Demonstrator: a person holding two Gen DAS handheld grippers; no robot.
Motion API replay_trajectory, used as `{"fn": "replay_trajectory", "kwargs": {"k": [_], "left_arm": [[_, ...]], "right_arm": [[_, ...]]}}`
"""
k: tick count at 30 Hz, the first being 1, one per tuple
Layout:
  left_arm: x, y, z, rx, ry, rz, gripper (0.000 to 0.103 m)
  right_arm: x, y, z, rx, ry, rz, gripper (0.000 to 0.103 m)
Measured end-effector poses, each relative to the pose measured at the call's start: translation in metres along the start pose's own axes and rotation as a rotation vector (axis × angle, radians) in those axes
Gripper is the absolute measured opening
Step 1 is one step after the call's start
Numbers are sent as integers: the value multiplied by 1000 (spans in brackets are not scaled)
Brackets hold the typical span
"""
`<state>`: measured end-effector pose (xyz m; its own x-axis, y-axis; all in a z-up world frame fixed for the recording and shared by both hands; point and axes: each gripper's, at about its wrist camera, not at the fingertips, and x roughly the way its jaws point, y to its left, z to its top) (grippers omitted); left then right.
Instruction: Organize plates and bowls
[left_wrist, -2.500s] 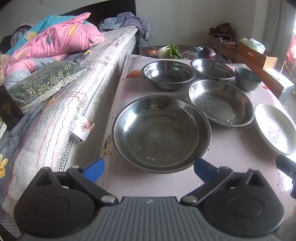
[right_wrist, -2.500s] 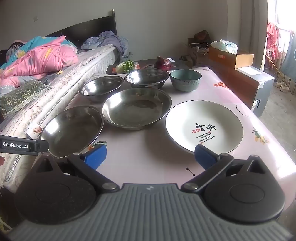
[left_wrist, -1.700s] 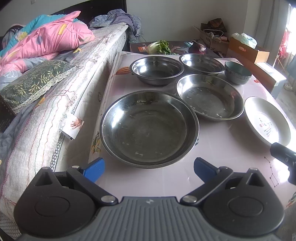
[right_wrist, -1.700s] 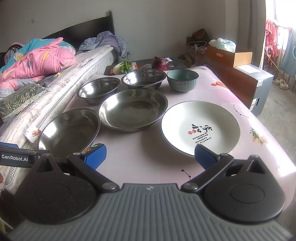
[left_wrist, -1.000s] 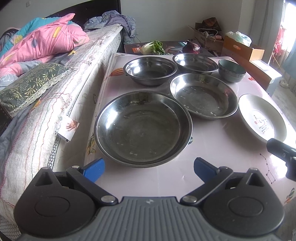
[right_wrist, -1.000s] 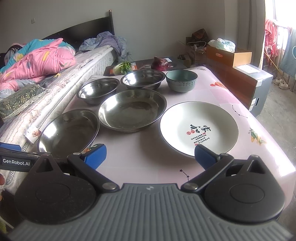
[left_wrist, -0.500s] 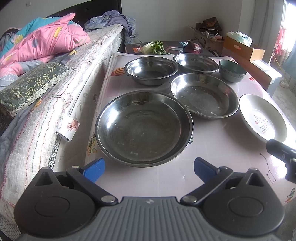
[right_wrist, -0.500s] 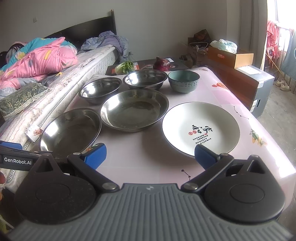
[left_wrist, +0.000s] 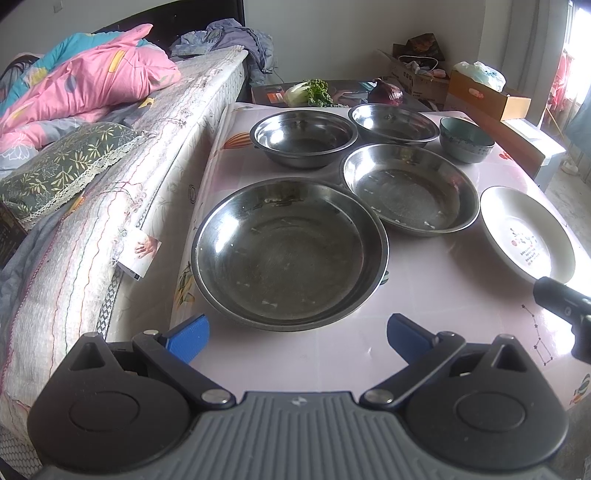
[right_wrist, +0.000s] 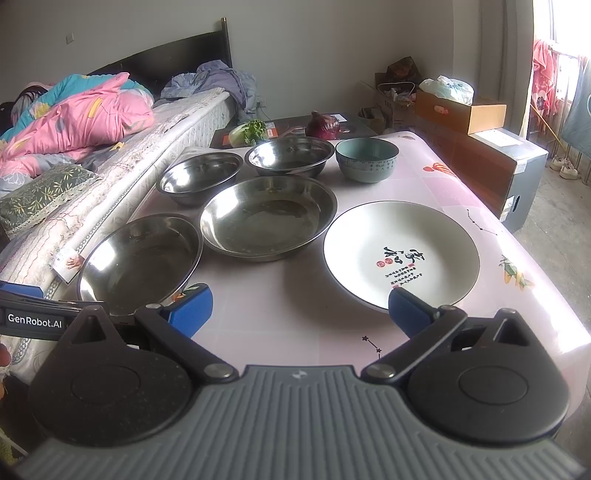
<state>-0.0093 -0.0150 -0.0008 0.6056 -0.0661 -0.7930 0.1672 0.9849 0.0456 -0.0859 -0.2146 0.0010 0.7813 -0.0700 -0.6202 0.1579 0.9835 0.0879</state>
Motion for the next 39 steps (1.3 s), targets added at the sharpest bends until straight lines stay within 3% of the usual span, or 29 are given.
{"fn": "replay_trajectory", "kwargs": {"k": [27,39], "left_arm": [[0,5,2,5,-11,21,103],[5,21,49,82,-106,20,103]], "right_arm": [[0,-5,-1,7,-6,-12,102],[0,-7,37,-29,-76,-30,102]]}}
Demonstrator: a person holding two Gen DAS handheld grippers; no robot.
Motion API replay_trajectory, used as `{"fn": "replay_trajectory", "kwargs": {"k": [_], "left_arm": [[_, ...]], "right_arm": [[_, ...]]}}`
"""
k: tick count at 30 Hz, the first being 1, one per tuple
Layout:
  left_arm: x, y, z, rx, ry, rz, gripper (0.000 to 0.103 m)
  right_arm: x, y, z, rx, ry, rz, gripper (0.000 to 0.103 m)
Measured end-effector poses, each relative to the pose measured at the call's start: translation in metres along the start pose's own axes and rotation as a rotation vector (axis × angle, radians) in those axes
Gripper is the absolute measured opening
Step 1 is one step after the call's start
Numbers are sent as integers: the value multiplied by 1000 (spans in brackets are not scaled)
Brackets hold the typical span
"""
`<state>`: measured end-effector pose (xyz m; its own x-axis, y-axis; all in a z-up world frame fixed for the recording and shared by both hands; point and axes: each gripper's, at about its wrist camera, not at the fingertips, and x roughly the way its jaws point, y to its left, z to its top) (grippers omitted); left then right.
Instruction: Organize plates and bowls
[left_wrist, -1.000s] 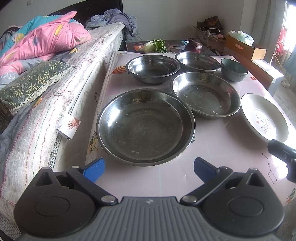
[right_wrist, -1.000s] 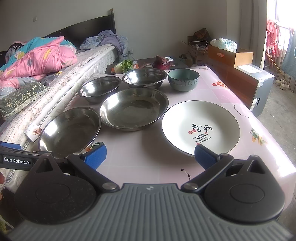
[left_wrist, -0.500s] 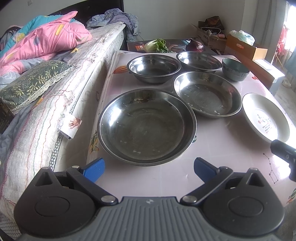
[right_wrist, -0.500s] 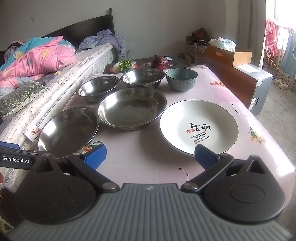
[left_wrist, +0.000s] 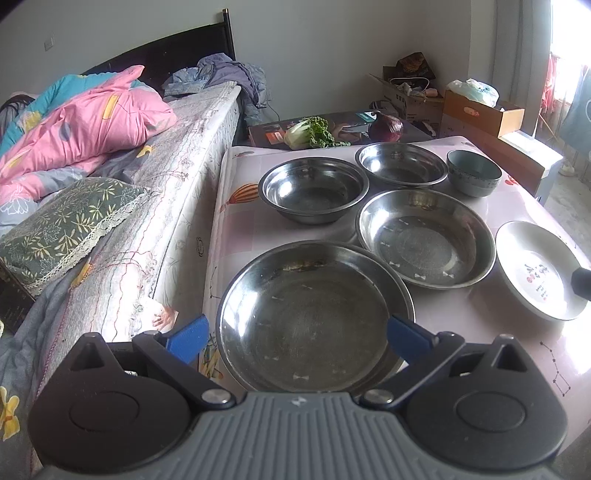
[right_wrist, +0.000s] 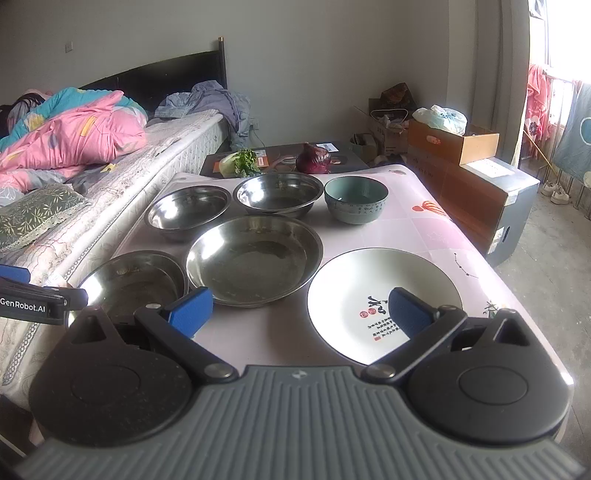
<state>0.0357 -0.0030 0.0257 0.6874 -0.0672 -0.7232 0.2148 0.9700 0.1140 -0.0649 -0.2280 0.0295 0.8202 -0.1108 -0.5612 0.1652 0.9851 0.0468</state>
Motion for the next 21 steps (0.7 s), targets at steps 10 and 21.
{"fn": "replay_trajectory", "kwargs": {"k": [10,21], "left_arm": [[39,38,48,-29,-17,-21,103],[114,63,107,-81,-6,-81,102]], "right_arm": [[42,13,55,16,-26,136,102],[163,39,122,147,30,353,101]]}}
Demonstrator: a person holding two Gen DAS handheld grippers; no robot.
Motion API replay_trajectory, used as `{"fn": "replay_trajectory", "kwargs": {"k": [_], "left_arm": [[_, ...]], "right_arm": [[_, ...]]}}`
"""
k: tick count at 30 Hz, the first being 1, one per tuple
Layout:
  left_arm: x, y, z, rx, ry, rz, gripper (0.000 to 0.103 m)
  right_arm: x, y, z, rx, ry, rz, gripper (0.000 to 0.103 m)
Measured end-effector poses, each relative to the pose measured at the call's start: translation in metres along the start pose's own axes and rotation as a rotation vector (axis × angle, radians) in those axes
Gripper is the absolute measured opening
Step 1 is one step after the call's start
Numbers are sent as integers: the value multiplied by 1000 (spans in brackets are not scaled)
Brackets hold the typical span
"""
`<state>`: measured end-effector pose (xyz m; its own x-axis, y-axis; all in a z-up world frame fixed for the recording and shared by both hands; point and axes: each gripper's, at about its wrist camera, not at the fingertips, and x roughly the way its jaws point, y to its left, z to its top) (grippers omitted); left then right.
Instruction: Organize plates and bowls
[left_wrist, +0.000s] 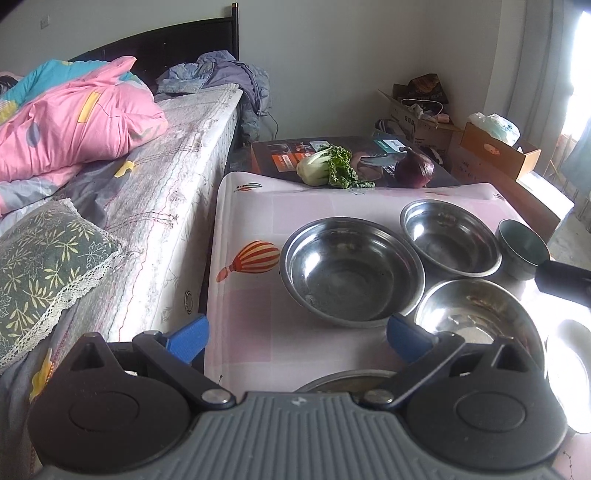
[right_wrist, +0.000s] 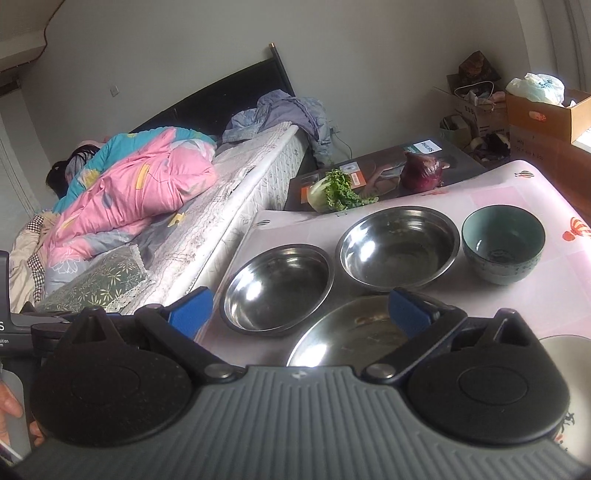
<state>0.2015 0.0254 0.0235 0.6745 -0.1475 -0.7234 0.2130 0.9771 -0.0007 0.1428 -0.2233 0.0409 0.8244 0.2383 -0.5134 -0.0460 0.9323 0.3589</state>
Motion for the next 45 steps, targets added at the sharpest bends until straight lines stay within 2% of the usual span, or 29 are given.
{"fn": "replay_trajectory", "kwargs": {"k": [5,7,9,11,13,14,16,18,19,21,27,32,39,45], "left_arm": [[45,4,19,-5,28,-6,98],[62,5,22,-6,46,-3,95],[78,6,24,0,73,4,83],[90,4,24,2,101,13,74],[99,3,25,6,119,21,70],[103,3,25,9,126,27,66],[110,3,26,6,147,37,56],[117,6,26,-14,176,33,38],[121,10,25,-31,191,24,37],[121,16,23,-53,191,14,36],[117,22,16,-34,201,41,36],[115,29,15,-73,225,10,40],[116,23,12,-38,239,6,41],[120,23,16,-64,256,-13,21]], "right_arm": [[64,-2,16,2,59,19,93],[86,-2,19,-5,85,18,82],[105,-4,21,-6,110,14,72],[124,-7,22,-3,146,13,61],[140,-7,23,-8,179,2,44],[145,-7,23,-12,188,-5,42],[154,-7,23,-23,202,-16,28],[161,-5,23,-34,210,-24,24],[162,-7,22,-39,215,-24,21],[166,-7,22,-48,228,-28,17],[170,-16,23,-62,246,-42,13],[183,-14,25,-90,277,-37,13],[202,-8,26,-146,334,-37,13],[218,-11,20,-154,388,-11,11]]}}
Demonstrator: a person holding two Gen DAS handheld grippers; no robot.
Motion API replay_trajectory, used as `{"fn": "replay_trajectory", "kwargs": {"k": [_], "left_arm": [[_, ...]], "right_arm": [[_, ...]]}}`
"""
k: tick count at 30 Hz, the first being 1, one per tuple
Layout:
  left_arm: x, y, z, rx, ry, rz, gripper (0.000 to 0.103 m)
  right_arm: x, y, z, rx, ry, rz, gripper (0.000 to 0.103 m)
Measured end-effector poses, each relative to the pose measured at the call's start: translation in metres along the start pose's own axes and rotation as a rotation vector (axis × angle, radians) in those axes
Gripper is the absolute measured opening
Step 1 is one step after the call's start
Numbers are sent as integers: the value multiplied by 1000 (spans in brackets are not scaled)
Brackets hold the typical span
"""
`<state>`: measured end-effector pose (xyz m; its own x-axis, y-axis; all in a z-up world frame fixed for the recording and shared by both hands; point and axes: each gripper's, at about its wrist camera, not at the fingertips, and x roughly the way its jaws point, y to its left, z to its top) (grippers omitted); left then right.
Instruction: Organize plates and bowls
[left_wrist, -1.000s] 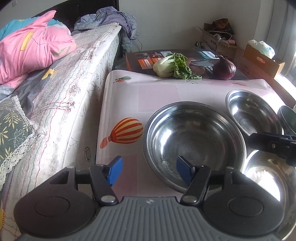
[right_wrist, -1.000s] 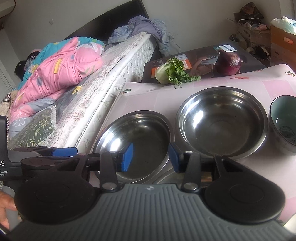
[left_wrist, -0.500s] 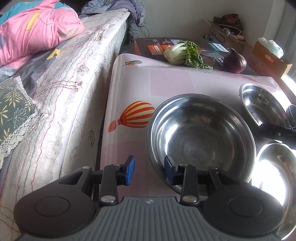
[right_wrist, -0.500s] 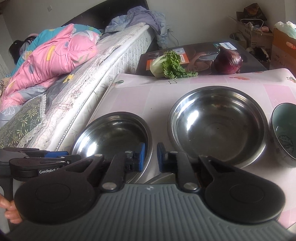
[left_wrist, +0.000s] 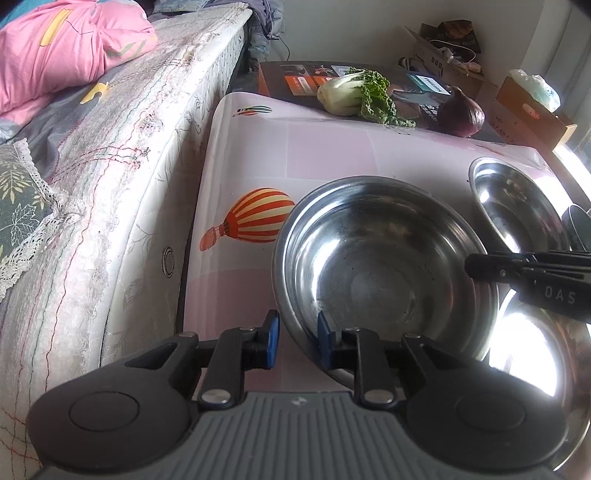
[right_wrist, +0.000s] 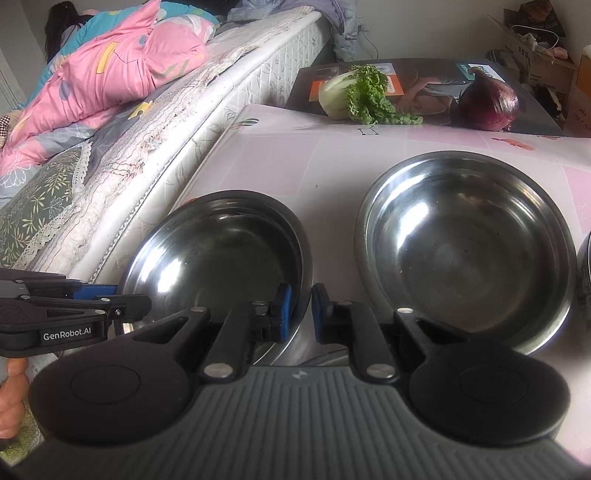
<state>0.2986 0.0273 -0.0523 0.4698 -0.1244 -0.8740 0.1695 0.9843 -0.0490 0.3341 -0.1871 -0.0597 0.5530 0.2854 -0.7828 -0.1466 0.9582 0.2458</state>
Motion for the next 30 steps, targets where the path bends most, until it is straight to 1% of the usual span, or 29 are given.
{"fn": "replay_trajectory", "kwargs": {"k": [2,6,8,10,13,15,18,24,30], "left_arm": [[0,-2,1,9,0,10,21],[-7,-4,3,33,-33,32,21],[-4,-3,4,34,-24,39,22],[2,-2,5,27,1,44,22],[6,-2,6,34,3,65,23],[10,-2,6,39,10,78,26],[14,-4,6,46,21,86,27],[12,-8,5,54,14,112,27],[5,-6,6,49,4,115,27]], "right_arm": [[1,2,0,-14,-5,-1,11],[-4,5,0,-33,-23,6,11],[-3,4,1,-33,-22,14,11],[0,4,3,-35,-15,17,11],[3,6,4,-43,-12,16,11],[4,6,4,-43,-12,19,11],[7,6,3,-38,-13,19,11],[7,11,4,-51,-12,11,11],[5,13,4,-46,-15,18,11]]}}
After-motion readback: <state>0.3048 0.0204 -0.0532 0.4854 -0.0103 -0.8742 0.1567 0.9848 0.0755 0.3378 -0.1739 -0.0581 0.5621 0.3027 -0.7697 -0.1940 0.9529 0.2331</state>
